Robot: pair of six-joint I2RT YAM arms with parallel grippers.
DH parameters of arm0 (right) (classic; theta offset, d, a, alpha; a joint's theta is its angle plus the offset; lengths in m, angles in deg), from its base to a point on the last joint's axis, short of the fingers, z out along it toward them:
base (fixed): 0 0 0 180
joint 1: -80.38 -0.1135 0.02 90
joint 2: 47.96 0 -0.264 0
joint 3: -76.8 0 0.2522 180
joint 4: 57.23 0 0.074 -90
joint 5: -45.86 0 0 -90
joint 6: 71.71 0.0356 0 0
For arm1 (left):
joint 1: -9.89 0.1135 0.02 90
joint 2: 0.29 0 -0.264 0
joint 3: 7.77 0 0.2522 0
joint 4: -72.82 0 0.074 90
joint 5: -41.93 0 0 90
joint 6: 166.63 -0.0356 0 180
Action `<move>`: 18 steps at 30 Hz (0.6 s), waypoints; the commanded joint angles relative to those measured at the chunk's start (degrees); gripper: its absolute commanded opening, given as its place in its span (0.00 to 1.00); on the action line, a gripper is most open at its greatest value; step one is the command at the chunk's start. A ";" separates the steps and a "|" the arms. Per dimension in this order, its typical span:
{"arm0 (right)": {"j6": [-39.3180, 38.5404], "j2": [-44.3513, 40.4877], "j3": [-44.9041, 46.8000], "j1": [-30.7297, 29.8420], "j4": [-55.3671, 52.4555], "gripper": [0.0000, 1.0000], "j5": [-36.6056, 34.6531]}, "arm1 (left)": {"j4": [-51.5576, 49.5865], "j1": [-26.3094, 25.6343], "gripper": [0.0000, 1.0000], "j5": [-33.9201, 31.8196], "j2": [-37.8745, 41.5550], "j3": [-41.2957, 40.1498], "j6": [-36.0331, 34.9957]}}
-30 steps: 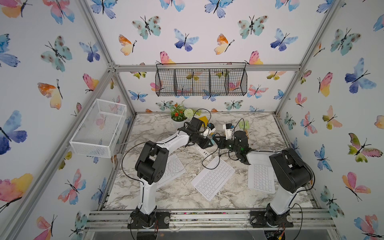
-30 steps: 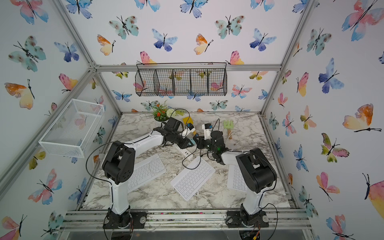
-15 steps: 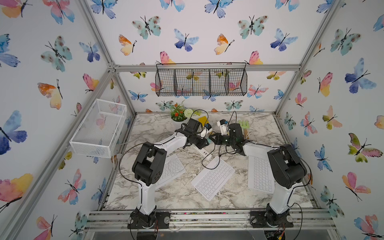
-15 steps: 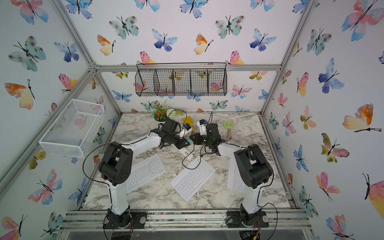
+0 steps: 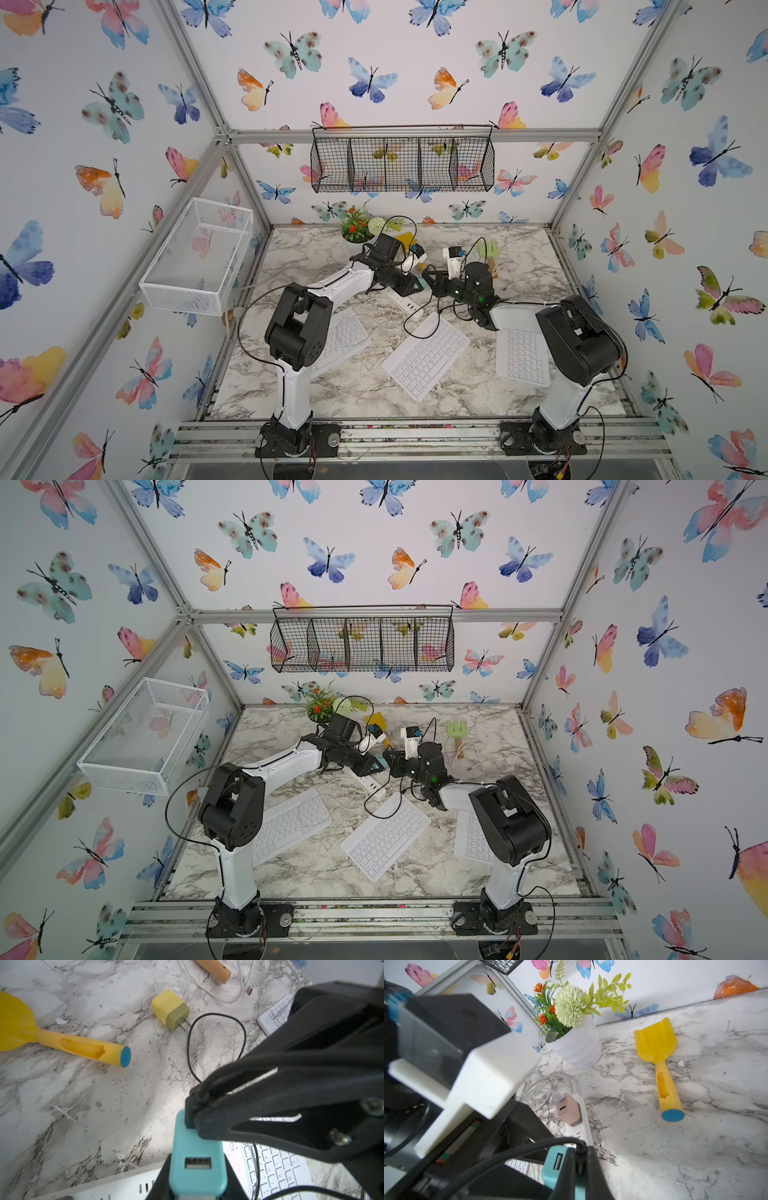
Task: Unplug the wireless keyboard
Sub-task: Remove the power cord from the plug.
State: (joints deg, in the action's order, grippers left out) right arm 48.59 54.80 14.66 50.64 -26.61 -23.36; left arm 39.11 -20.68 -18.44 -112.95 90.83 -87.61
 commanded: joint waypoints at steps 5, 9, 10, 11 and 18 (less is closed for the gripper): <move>1.34 1.07 -10.79 0.73 -7.11 0.03 3.01 | -2.21 -1.99 0.00 -1.31 0.83 -3.34 -4.41; 5.59 3.07 -13.49 3.28 -11.56 0.03 6.43 | -0.89 -2.69 0.00 -4.59 2.66 -5.98 -6.56; 5.81 3.06 -13.58 3.60 -11.82 0.03 6.63 | -0.55 -2.86 0.00 -4.75 3.12 -6.50 -7.01; 5.82 2.97 -13.72 3.88 -12.59 0.03 6.41 | -0.17 -3.00 0.00 -5.14 3.59 -6.98 -7.28; 6.64 2.01 -11.26 3.91 -7.37 0.03 7.26 | -1.15 -2.77 0.00 -3.95 1.56 -4.73 -4.15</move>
State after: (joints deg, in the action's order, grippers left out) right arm 52.57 57.97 4.30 53.24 -43.33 -14.95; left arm 44.12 -21.88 -26.20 -110.62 85.80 -91.37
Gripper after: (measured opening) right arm 0.103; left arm 0.286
